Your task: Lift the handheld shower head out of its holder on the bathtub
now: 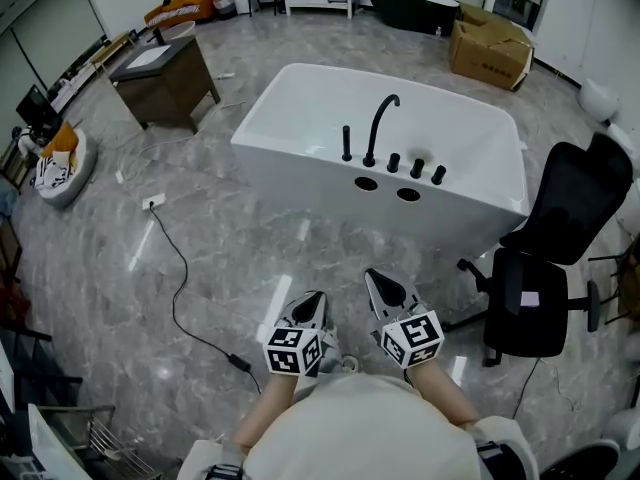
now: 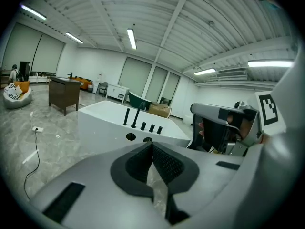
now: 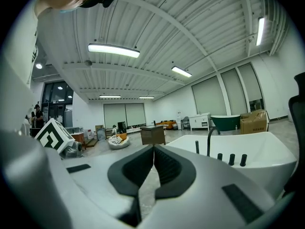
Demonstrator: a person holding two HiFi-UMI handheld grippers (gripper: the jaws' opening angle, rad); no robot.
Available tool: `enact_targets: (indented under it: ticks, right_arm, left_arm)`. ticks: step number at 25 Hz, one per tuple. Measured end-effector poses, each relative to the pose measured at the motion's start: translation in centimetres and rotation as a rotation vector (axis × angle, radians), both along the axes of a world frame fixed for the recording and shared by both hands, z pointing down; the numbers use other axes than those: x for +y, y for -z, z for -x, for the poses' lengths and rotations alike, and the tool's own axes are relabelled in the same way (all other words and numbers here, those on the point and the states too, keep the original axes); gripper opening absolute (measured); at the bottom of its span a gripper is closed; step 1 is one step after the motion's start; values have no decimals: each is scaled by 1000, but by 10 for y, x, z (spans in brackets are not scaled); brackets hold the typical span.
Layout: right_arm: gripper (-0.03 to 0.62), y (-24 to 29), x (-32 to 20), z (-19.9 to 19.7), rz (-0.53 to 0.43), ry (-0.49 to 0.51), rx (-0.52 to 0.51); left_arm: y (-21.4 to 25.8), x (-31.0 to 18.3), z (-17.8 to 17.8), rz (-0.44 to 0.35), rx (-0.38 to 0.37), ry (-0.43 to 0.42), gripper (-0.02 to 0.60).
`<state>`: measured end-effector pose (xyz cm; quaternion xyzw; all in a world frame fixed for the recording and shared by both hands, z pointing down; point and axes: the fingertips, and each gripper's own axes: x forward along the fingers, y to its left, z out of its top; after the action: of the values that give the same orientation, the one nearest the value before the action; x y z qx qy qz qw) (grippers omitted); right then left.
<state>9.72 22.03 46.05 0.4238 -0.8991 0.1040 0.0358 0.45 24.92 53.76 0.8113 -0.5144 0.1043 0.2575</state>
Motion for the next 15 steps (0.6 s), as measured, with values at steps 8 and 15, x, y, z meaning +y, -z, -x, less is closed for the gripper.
enact_targets:
  ticks: [8, 15]
  right_arm:
    - [20, 0, -44, 7, -7, -12, -10]
    - [20, 1, -105, 14, -17, -31, -2]
  left_arm:
    - [0, -48, 8, -10, -2, -9, 20]
    - [0, -115, 14, -16, 10, -21, 20]
